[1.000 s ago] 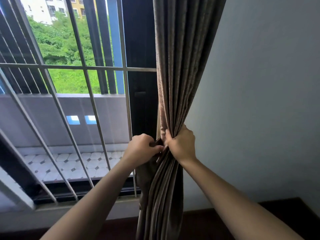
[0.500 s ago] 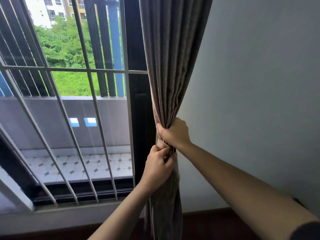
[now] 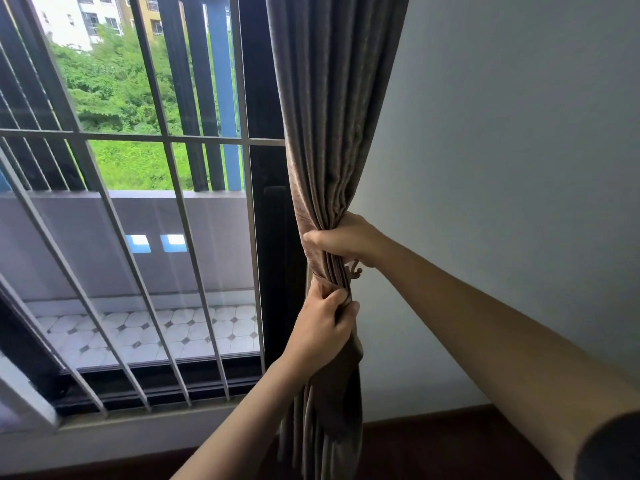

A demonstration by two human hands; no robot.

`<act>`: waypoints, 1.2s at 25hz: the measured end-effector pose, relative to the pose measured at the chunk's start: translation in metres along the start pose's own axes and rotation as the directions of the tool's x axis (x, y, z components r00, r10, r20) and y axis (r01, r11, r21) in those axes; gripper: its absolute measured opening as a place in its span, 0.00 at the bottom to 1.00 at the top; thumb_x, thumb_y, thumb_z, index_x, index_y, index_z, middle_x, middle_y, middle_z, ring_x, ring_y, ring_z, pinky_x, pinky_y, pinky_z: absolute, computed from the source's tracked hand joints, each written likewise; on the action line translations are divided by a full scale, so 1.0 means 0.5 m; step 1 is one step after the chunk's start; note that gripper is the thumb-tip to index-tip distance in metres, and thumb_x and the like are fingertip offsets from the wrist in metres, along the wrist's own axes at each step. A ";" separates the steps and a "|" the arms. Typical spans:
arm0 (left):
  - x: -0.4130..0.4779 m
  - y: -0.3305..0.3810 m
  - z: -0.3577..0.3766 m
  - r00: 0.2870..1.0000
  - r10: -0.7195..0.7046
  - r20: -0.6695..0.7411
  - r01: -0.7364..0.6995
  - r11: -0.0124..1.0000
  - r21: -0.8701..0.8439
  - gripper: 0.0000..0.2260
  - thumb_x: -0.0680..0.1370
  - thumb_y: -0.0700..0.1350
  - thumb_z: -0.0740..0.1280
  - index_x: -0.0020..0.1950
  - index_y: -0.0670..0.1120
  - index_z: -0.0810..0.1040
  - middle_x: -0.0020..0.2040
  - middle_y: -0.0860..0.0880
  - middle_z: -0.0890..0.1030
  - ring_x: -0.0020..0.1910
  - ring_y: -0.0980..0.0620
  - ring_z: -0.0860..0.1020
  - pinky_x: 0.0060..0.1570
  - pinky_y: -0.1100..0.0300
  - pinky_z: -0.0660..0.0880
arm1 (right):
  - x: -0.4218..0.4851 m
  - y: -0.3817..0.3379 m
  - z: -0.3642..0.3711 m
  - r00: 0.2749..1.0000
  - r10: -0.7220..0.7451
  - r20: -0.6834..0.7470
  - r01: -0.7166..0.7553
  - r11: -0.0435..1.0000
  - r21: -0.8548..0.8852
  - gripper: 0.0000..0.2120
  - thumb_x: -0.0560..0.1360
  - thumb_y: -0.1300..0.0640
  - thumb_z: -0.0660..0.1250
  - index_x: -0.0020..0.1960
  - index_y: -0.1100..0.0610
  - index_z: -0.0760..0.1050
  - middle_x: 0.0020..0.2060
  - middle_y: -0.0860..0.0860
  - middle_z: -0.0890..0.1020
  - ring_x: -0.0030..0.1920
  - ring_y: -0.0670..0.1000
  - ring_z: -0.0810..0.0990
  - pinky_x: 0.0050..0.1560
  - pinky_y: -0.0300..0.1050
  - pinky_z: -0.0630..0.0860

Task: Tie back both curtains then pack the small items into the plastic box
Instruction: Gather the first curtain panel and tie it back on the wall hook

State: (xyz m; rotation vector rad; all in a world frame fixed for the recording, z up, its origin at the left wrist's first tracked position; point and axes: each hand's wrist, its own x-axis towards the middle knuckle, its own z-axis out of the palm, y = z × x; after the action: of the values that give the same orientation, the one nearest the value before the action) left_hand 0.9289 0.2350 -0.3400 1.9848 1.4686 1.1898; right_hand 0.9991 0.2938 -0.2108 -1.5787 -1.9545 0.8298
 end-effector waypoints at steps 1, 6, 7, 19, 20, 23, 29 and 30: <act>-0.002 0.000 -0.001 1.000 -0.016 -0.009 0.016 1.000 -0.021 0.08 0.78 0.49 0.63 0.43 0.46 0.77 0.51 0.50 0.71 0.49 0.55 0.70 0.50 0.66 0.68 | 0.002 -0.001 -0.002 1.000 0.002 0.016 -0.002 1.000 -0.007 0.08 0.72 0.50 0.67 0.46 0.52 0.72 0.37 0.48 0.78 0.44 0.53 0.81 0.50 0.48 0.80; -0.003 -0.016 -0.002 0.998 -0.043 -0.042 0.036 0.988 -0.151 0.07 0.73 0.42 0.57 0.37 0.41 0.69 0.45 0.54 0.66 0.43 0.61 0.68 0.47 0.70 0.65 | 0.009 -0.002 0.011 1.000 -0.014 -0.018 0.013 0.999 -0.043 0.12 0.74 0.51 0.63 0.53 0.58 0.73 0.47 0.55 0.80 0.47 0.56 0.81 0.54 0.51 0.79; 0.000 -0.023 0.000 0.999 -0.011 -0.040 0.007 0.995 -0.098 0.06 0.74 0.42 0.58 0.39 0.41 0.69 0.45 0.54 0.66 0.44 0.61 0.68 0.47 0.72 0.65 | 0.009 -0.001 0.013 1.000 -0.017 -0.025 0.016 0.999 -0.045 0.12 0.75 0.51 0.62 0.53 0.59 0.74 0.46 0.55 0.80 0.47 0.56 0.81 0.52 0.49 0.79; 0.080 -0.027 0.049 0.749 -0.527 -0.402 0.461 0.850 -0.256 0.37 0.66 0.58 0.74 0.66 0.40 0.67 0.63 0.43 0.71 0.64 0.44 0.65 0.66 0.51 0.60 | 0.006 0.001 0.029 0.996 0.012 -0.084 -0.008 0.999 0.051 0.08 0.75 0.52 0.63 0.48 0.56 0.71 0.40 0.51 0.78 0.44 0.53 0.79 0.50 0.46 0.77; 0.086 -0.025 0.052 0.730 -0.529 -0.433 0.495 0.846 -0.198 0.36 0.66 0.60 0.73 0.65 0.40 0.68 0.62 0.42 0.73 0.63 0.43 0.66 0.65 0.50 0.61 | 0.005 0.002 0.029 0.997 0.011 -0.081 -0.007 0.999 0.044 0.08 0.75 0.52 0.63 0.48 0.56 0.71 0.41 0.52 0.78 0.44 0.53 0.79 0.49 0.46 0.77; 0.091 -0.015 0.062 0.662 -0.507 -0.553 0.540 0.833 -0.118 0.28 0.68 0.61 0.70 0.57 0.41 0.73 0.54 0.44 0.79 0.56 0.42 0.75 0.60 0.47 0.66 | 0.010 0.007 0.025 0.998 0.011 -0.068 -0.008 0.999 0.052 0.08 0.75 0.51 0.63 0.49 0.55 0.71 0.44 0.53 0.80 0.45 0.54 0.80 0.49 0.47 0.78; 0.103 -0.033 0.065 0.621 -0.466 -0.630 0.505 0.853 -0.132 0.14 0.70 0.51 0.71 0.44 0.40 0.77 0.35 0.42 0.81 0.37 0.41 0.79 0.52 0.49 0.70 | 0.021 0.029 0.013 0.997 -0.015 0.076 0.007 0.994 0.112 0.11 0.74 0.48 0.66 0.51 0.53 0.72 0.44 0.51 0.80 0.47 0.53 0.81 0.51 0.47 0.80; 0.104 -0.032 0.061 0.627 -0.454 -0.633 0.495 0.860 -0.126 0.13 0.71 0.50 0.71 0.43 0.40 0.77 0.34 0.43 0.81 0.35 0.41 0.78 0.50 0.49 0.72 | 0.019 0.038 0.002 0.981 -0.054 0.184 0.017 0.980 0.201 0.12 0.74 0.49 0.67 0.53 0.55 0.74 0.46 0.51 0.81 0.49 0.53 0.82 0.51 0.45 0.80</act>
State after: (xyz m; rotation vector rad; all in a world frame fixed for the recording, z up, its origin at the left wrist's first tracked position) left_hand 0.9488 0.2934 -0.3482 1.0755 2.2028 1.6594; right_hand 1.0094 0.3059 -0.2254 -1.3885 -1.9518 1.1582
